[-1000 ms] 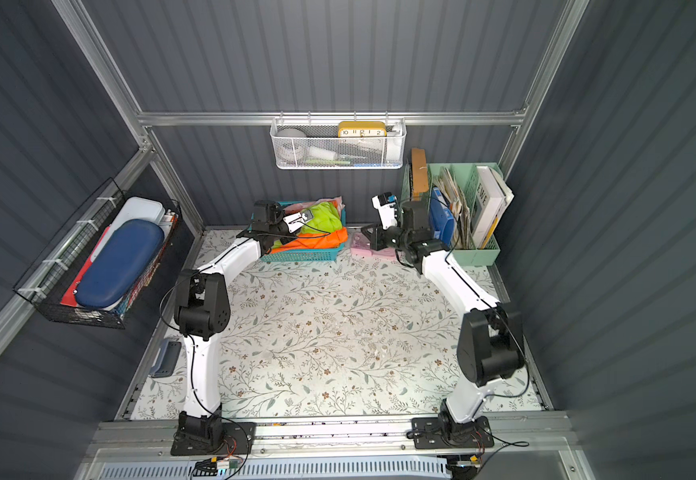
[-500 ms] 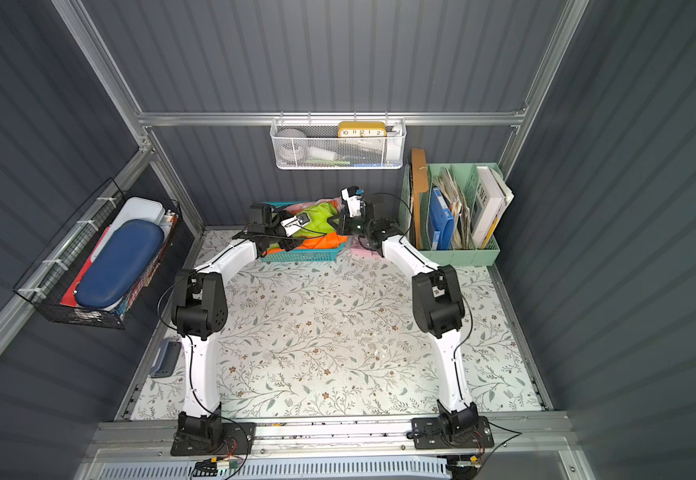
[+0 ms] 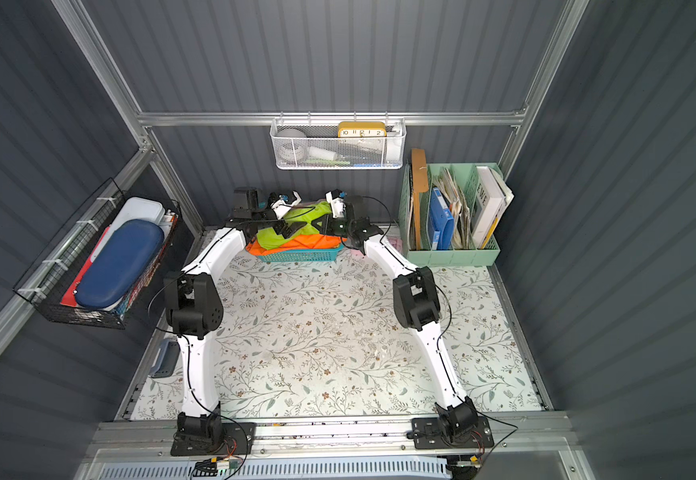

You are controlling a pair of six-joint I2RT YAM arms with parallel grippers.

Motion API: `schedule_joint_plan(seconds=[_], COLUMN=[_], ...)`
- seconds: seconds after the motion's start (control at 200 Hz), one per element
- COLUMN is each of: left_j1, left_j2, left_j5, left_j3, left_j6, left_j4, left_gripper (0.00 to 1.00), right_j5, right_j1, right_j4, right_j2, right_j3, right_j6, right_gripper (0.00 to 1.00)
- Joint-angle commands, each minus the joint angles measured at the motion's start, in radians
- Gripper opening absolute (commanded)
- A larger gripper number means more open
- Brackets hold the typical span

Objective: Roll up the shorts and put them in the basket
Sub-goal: Place the shorts in the bin, then reset both arms

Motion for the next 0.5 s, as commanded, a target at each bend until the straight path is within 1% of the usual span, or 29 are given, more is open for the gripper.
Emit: schedule_joint_plan(seconds=[0.0,0.13,0.18,0.24,0.32,0.37,0.405,0.45,0.46,0.465,0.47,0.475,0.48,0.485,0.49,0.495], left_j1=[0.006,0.014,0.020,0.020,0.022,0.022,0.020,0.020,0.020,0.020,0.020,0.020,0.020,0.020,0.020,0.019], left_j2=[-0.095,-0.139,-0.161,-0.196,-0.274,-0.350,-0.409,-0.483,-0.501,-0.510,-0.518,-0.525,-0.533,-0.537,-0.547,-0.557], left_j5=[0.137,0.198,0.224,0.224,0.196,0.173,0.118,0.065,0.052,0.046,0.038,0.029,0.023,0.006,-0.009,-0.023], left_j3=[0.073,0.122,0.122,0.109,0.008,-0.114,-0.214,-0.329,-0.352,-0.364,-0.377,-0.389,-0.407,-0.417,-0.434,-0.443], left_j6=[-0.116,-0.178,-0.214,-0.244,-0.300,-0.340,-0.368,-0.400,-0.410,-0.415,-0.417,-0.423,-0.427,-0.429,-0.432,-0.435], left_j4=[-0.019,-0.022,-0.013,-0.005,0.065,0.145,0.221,0.284,0.298,0.301,0.309,0.316,0.323,0.330,0.336,0.342], left_gripper=[1.00,1.00,1.00,1.00,1.00,1.00,1.00,1.00,1.00,1.00,1.00,1.00,1.00,1.00,1.00,1.00], right_j5=[0.005,0.008,-0.005,-0.027,-0.065,-0.082,-0.089,-0.086,-0.083,-0.082,-0.081,-0.081,-0.080,-0.079,-0.077,-0.075], right_j1=[-0.004,-0.008,-0.011,-0.014,-0.014,-0.013,-0.013,-0.013,-0.013,-0.013,-0.014,-0.014,-0.014,-0.013,-0.013,-0.012], right_j4=[-0.003,0.001,0.007,0.019,0.066,0.115,0.148,0.177,0.183,0.184,0.184,0.185,0.187,0.188,0.190,0.190], right_j2=[-0.030,-0.052,-0.060,-0.077,-0.132,-0.183,-0.227,-0.290,-0.305,-0.313,-0.320,-0.328,-0.336,-0.343,-0.352,-0.360], right_j3=[-0.019,-0.019,-0.019,-0.027,-0.080,-0.141,-0.193,-0.269,-0.280,-0.291,-0.302,-0.308,-0.319,-0.330,-0.340,-0.345], right_j6=[-0.031,-0.055,-0.058,-0.070,-0.092,-0.101,-0.108,-0.125,-0.129,-0.132,-0.136,-0.139,-0.141,-0.144,-0.147,-0.151], right_gripper=[0.00,0.00,0.00,0.00,0.00,0.03,0.06,0.17,0.22,0.26,0.34,0.48,0.55,0.75,0.87,0.93])
